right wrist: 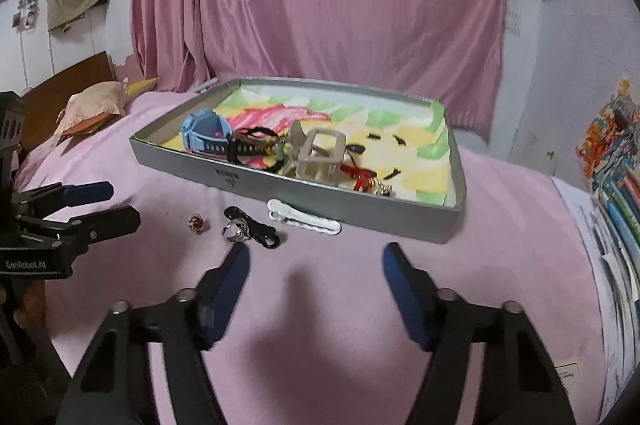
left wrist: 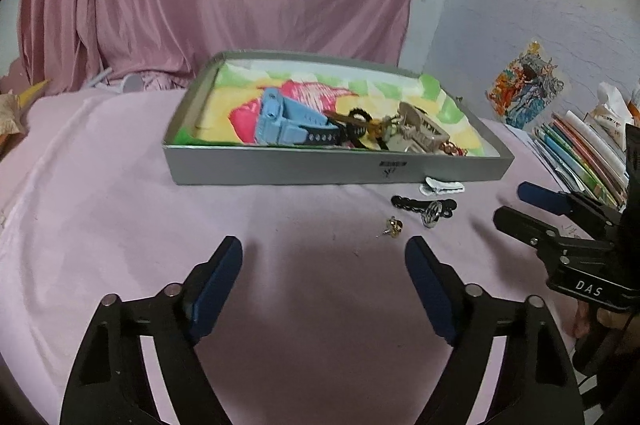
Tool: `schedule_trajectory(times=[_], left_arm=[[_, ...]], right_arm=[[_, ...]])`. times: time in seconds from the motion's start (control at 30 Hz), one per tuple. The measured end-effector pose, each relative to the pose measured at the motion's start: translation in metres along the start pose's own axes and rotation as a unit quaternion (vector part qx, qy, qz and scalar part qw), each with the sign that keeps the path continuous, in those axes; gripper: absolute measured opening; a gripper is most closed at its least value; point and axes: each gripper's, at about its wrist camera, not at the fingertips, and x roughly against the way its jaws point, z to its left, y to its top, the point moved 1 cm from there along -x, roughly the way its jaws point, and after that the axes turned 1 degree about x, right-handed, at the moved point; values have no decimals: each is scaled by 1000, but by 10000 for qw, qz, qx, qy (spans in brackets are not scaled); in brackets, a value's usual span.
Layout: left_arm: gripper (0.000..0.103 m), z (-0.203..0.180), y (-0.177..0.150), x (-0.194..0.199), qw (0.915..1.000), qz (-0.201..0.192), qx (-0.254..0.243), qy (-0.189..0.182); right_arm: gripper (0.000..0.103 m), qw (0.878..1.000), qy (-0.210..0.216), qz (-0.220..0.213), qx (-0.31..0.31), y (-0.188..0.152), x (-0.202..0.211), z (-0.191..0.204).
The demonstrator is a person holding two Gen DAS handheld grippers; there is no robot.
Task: Organize jewelry
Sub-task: 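Open both tools and withdraw them from the tray toward the remaining items, then grasp a small gold ring with the left tool while the right grasps the black beaded hair tie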
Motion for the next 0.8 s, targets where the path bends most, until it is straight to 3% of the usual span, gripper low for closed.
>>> schedule_trajectory(times=[0.23, 0.43, 0.8], left_arm=[[46, -6, 8, -13, 9991, 308, 12, -297], [38, -8, 15, -20, 9975, 465, 66, -534], [29, -19, 20, -31, 9958, 613, -47, -678]], right_arm=[[45, 9992, 279, 288, -32, 5, -15, 0], [37, 9965, 587, 589, -20, 9, -25, 2], [31, 9944, 645, 807, 234, 19, -36, 9]])
